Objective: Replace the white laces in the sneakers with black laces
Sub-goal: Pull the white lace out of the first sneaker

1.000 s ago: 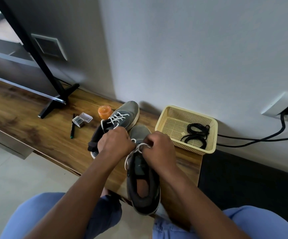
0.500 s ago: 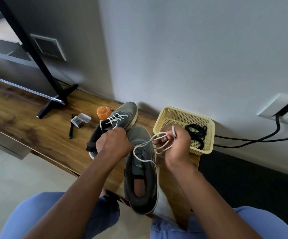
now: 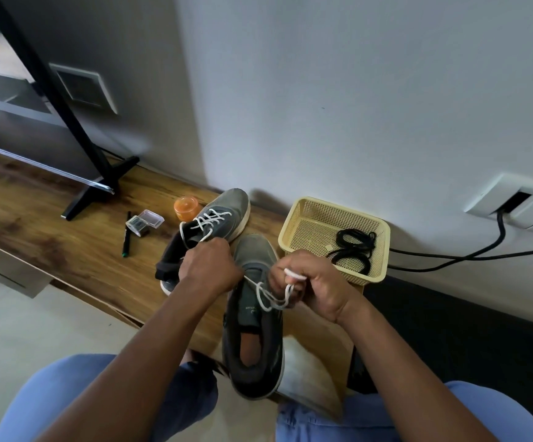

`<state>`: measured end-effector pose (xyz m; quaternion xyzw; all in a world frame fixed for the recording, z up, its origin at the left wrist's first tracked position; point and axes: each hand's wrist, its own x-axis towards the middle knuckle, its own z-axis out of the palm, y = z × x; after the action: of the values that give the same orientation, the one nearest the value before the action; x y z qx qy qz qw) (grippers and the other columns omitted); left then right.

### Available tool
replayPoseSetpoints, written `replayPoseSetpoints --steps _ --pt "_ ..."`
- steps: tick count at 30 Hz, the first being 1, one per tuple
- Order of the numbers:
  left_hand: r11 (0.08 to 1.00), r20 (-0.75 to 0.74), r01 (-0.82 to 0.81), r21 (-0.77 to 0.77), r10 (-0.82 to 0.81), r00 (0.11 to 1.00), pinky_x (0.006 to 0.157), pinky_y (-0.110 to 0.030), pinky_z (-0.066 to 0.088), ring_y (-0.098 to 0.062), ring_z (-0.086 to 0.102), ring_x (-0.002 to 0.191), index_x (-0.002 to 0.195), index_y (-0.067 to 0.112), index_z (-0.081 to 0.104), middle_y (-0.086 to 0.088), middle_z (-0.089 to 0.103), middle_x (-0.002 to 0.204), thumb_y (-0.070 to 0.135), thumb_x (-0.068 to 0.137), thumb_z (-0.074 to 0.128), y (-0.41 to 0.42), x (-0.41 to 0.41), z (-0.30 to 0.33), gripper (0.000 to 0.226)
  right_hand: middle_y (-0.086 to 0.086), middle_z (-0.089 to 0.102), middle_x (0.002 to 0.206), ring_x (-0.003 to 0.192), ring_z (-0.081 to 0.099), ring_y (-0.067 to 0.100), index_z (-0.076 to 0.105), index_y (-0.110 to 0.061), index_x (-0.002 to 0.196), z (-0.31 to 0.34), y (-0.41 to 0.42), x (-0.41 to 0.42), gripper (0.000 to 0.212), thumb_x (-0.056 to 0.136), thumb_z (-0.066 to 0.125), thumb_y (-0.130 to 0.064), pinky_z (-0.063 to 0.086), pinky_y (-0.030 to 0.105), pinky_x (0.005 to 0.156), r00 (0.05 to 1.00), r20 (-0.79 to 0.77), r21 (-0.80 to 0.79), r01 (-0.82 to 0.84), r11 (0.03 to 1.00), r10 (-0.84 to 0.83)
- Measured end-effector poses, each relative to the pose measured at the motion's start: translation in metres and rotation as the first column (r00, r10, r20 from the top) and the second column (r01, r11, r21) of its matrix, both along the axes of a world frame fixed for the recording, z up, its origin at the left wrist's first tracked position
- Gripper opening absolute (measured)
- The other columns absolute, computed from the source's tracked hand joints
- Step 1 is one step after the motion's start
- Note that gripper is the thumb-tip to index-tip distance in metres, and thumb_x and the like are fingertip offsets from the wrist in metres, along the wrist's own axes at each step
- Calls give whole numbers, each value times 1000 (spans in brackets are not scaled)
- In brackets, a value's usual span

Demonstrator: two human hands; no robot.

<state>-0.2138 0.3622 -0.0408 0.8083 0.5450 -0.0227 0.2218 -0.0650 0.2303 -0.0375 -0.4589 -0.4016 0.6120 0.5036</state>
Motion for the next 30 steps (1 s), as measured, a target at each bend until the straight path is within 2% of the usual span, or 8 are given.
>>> replayPoseSetpoints --steps 1,3,5,12,15,17,23,30 --pt "999 9 -9 -43 9 1000 79 -38 60 -30 73 87 82 16 76 -4 76 84 29 73 72 1 -2 0 17 8 33 52 48 32 19 43 -8 53 4 0 4 28 69 57 -26 25 31 52 954 299 -39 3 999 9" --pt "993 44 -19 -117 25 999 73 -38 65 -24 75 67 69 12 78 -1 75 64 21 68 70 3 -6 1 12 0 43 52 48 40 18 49 -14 55 6 1 14 33 74 63 -37 28 30 52 533 836 -157 8 988 129" --pt "983 101 -28 -180 46 994 74 -37 65 -20 75 59 69 10 79 -2 74 61 16 74 67 4 -9 2 14 -1 56 62 56 52 19 61 -12 67 10 1 19 33 80 65 -41 34 30 54 234 938 -276 53 960 257" --pt "975 114 27 -220 -2 994 74 -37 66 -16 75 58 75 14 80 -4 76 64 16 83 70 2 -11 12 13 -13 74 93 87 68 12 76 -33 101 17 11 9 38 72 56 -46 56 34 77 415 903 -186 136 973 114" --pt "964 111 70 -256 -42 993 72 -38 67 -18 76 58 85 14 78 -4 76 67 28 84 76 -1 -11 16 14 -6 73 100 94 69 20 75 -32 106 -1 21 -14 28 84 60 -41 58 38 80 305 952 -53 142 988 8" --pt "961 91 101 -257 -80 993 72 -38 67 -17 76 58 94 17 72 -4 77 69 34 81 78 -4 -12 16 23 -3 71 101 97 68 24 75 -32 104 -12 26 -29 22 88 62 -39 58 38 79 208 978 -12 154 988 -21" --pt "984 -7 168 -62 -169 986 79 -33 58 -17 69 86 91 25 65 3 71 88 49 77 75 -9 -9 11 30 0 69 90 88 68 27 72 -22 88 -34 31 -39 14 87 61 -30 58 40 72 196 972 68 302 951 -132" --pt "990 -3 141 -3 -141 990 82 -31 53 -26 67 103 96 28 73 -1 72 102 41 79 76 -9 -4 1 22 -2 60 96 93 58 22 56 -26 79 -37 30 -32 18 93 58 -15 46 38 77 377 916 25 282 959 -135"
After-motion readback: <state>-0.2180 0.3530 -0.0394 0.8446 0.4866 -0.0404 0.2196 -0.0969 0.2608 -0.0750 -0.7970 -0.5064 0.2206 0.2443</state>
